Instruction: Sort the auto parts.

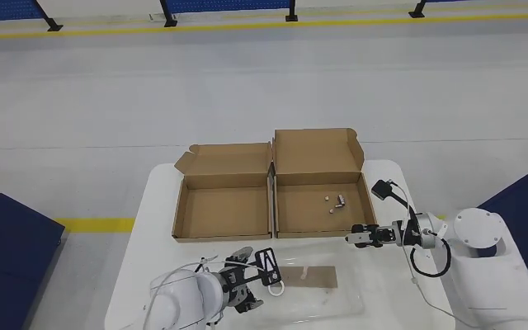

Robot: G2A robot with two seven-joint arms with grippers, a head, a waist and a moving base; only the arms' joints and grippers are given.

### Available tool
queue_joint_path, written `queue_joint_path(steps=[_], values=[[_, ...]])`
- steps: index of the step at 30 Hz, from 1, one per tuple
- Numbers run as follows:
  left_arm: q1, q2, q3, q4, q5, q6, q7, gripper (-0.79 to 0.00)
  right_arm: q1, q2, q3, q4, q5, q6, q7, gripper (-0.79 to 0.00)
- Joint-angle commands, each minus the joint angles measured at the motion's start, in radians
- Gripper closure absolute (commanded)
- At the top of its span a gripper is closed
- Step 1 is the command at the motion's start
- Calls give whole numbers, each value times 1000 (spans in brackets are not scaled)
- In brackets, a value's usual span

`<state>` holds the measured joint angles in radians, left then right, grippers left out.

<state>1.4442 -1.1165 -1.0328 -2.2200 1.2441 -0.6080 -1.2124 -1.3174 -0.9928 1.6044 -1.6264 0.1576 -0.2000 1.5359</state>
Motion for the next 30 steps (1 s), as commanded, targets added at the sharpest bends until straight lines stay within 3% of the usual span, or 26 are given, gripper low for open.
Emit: queue_joint_path(steps=[1,4,7,10,14,18,30], values=[[0,0,0,0,0,0,0,-785,0,0,0,0,0,0,0,-785],[-1,2,15,25,-43,-39,40,-785,0,0,0,0,0,0,0,-785],[-60,11,119,52,-7,17,-17,-785,0,0,0,0,0,0,0,-785],[-173,17,235,89,-107,93,-93,-785,0,0,0,0,0,0,0,-785],[-387,13,393,163,-261,198,-198,-785,0,0,0,0,0,0,0,-785],[-533,-5,483,232,-435,263,-263,-785,0,0,0,0,0,0,0,-785],[-529,-8,507,246,-392,248,-247,-785,0,0,0,0,0,0,0,-785]])
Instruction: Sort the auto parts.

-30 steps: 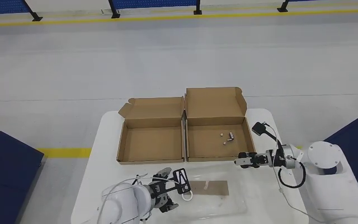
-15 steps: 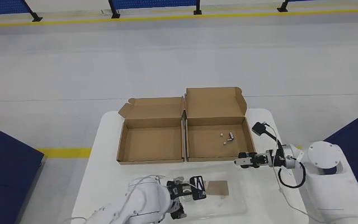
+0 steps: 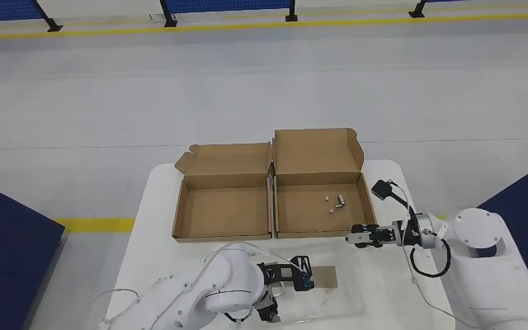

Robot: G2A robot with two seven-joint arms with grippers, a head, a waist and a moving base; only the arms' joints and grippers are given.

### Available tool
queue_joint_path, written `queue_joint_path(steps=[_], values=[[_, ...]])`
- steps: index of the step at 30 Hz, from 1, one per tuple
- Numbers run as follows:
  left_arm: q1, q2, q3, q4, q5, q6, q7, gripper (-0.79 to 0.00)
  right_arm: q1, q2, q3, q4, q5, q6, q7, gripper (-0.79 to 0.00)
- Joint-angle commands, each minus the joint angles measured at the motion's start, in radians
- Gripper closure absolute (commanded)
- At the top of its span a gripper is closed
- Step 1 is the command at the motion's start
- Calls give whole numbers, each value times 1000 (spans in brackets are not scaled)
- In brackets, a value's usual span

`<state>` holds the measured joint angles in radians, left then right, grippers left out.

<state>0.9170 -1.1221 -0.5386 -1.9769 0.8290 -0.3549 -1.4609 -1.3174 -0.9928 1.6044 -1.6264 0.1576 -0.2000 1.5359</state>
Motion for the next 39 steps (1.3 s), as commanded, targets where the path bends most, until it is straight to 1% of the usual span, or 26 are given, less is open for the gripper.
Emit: queue_joint_path(steps=[1,5,13,15,23,27,30,36,38,39], values=[[-10,-5,24,10,34,-5,1,-785,0,0,0,0,0,0,0,-785],[-57,-31,75,61,34,-10,9,-785,0,0,0,0,0,0,0,-785],[-135,-102,161,213,-9,-14,66,-785,0,0,0,0,0,0,0,-785],[-146,-116,176,251,-30,3,39,-785,0,0,0,0,0,0,0,-785],[-146,-116,176,251,-30,3,39,-785,0,0,0,0,0,0,0,-785],[-133,-118,188,271,12,-5,78,-785,0,0,0,0,0,0,0,-785],[-143,-132,202,312,19,-15,97,-785,0,0,0,0,0,0,0,-785],[-190,-176,222,427,6,-23,127,-785,0,0,0,0,0,0,0,-785],[-203,-190,223,462,1,13,114,-785,0,0,0,0,0,0,0,-785],[-203,-190,223,462,1,13,114,-785,0,0,0,0,0,0,0,-785]])
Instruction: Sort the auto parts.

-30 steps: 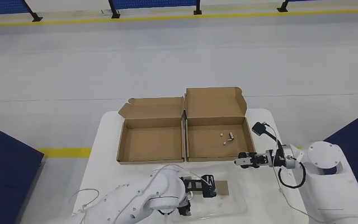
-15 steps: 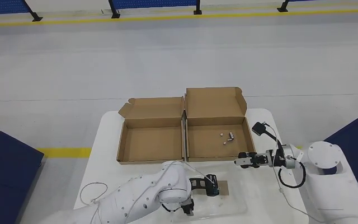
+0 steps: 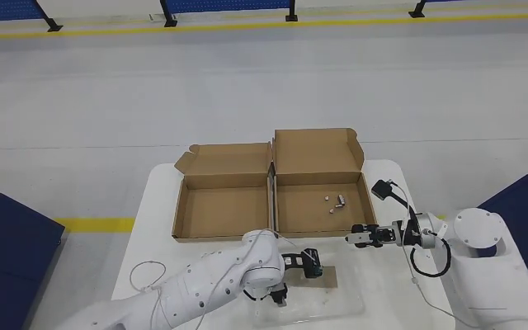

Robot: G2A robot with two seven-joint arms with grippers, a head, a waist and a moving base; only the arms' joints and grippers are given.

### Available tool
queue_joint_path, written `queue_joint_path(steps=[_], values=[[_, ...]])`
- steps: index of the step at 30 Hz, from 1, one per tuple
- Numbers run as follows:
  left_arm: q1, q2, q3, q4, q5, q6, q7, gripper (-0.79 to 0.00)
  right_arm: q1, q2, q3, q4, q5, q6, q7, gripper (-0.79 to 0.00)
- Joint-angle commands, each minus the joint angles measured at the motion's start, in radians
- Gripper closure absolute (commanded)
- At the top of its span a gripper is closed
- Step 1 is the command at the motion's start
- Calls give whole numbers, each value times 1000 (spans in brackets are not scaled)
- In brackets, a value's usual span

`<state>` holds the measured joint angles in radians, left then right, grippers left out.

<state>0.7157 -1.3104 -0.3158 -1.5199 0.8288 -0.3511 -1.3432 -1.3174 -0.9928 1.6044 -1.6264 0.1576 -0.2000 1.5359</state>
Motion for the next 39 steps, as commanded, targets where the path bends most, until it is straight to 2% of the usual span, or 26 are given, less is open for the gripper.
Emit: queue_joint_path(steps=[1,25,26,27,30,39], values=[[-2,-2,0,5,1,9,-3,-785,0,0,0,0,0,0,0,-785],[33,-11,0,75,42,-26,65,-776,0,0,0,0,0,0,0,-785],[34,-12,0,75,43,-27,63,-637,0,0,0,0,0,0,0,-785],[35,-12,-1,75,44,-28,62,-542,0,0,0,0,0,0,0,-785],[36,-14,-4,76,45,-29,57,-372,0,0,0,0,0,0,0,-785],[44,-17,-17,78,54,-27,49,-243,0,0,0,0,0,0,0,-785]])
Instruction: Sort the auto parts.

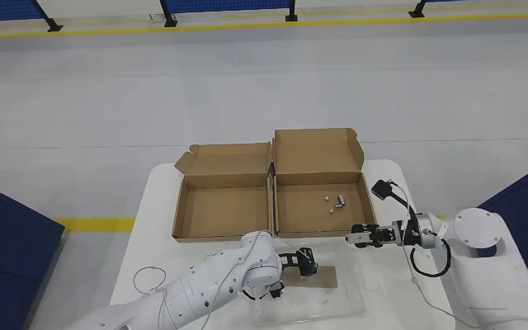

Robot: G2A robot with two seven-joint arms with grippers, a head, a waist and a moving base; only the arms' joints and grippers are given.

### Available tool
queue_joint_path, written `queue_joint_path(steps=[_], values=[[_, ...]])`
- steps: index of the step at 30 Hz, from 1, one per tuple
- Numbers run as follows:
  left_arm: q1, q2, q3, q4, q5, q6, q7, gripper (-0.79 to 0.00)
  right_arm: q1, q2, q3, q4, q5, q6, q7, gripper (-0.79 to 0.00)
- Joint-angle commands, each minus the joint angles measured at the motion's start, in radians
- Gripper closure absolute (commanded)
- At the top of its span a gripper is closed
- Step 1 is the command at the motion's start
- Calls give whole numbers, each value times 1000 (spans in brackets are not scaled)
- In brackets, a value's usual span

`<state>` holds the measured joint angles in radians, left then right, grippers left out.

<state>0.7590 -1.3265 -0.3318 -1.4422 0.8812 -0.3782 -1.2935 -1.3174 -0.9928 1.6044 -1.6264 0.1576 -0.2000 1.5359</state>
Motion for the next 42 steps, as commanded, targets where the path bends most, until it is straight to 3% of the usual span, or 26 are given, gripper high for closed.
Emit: queue_joint_path(steps=[1,23,42], values=[[1,-1,-1,1,4,1,-3,-219,0,0,0,0,0,0,0,-785],[7,-26,-2,36,32,-7,-15,-354,0,0,0,0,0,0,0,-785],[-8,-62,5,92,39,-12,-35,-360,0,0,0,0,0,0,0,-785]])
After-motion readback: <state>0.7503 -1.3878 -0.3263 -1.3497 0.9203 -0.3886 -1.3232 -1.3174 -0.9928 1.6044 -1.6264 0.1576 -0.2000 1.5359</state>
